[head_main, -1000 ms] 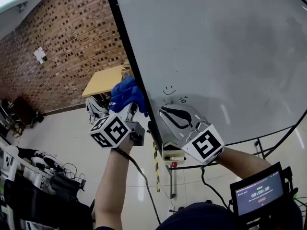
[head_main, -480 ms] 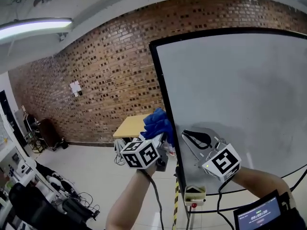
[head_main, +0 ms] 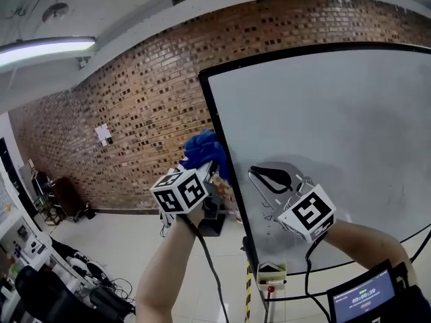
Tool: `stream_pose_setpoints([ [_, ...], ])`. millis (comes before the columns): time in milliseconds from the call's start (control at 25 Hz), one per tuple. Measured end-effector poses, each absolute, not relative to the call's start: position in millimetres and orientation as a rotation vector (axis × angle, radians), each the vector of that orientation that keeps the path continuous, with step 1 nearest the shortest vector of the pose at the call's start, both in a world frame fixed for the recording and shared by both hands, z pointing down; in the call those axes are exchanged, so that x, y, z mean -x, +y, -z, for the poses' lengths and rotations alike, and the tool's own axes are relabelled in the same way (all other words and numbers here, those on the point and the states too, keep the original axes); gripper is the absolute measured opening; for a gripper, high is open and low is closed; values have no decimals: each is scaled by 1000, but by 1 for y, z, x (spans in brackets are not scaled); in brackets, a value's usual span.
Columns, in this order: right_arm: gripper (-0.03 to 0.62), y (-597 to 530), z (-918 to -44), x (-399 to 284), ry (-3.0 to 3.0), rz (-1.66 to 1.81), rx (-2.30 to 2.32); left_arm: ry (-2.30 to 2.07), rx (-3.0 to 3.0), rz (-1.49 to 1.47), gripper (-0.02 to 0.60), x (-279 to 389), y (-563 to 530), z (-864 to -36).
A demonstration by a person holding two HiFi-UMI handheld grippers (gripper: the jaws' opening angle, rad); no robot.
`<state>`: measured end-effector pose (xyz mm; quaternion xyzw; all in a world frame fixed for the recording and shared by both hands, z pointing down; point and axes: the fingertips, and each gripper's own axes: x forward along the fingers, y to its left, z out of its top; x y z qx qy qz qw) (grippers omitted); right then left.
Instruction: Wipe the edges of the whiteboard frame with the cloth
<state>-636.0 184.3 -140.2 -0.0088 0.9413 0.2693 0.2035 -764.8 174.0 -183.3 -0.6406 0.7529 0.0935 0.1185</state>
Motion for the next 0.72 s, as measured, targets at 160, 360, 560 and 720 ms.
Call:
stream_pose_setpoints([
  [160,25,178,151,631,2597,-778,57,2175,1854,-270,167,766,172,217],
  [360,25,177,152,631,2590,-796,73,2139,1848,-225,167,764,176,252],
  [560,25,179,165,626,2586,-787,75,2121,1831,-237,167,760,176,280],
  [720,25,177,174,625,2551,-817,91,2101,1831,-221,167,760,178,296],
])
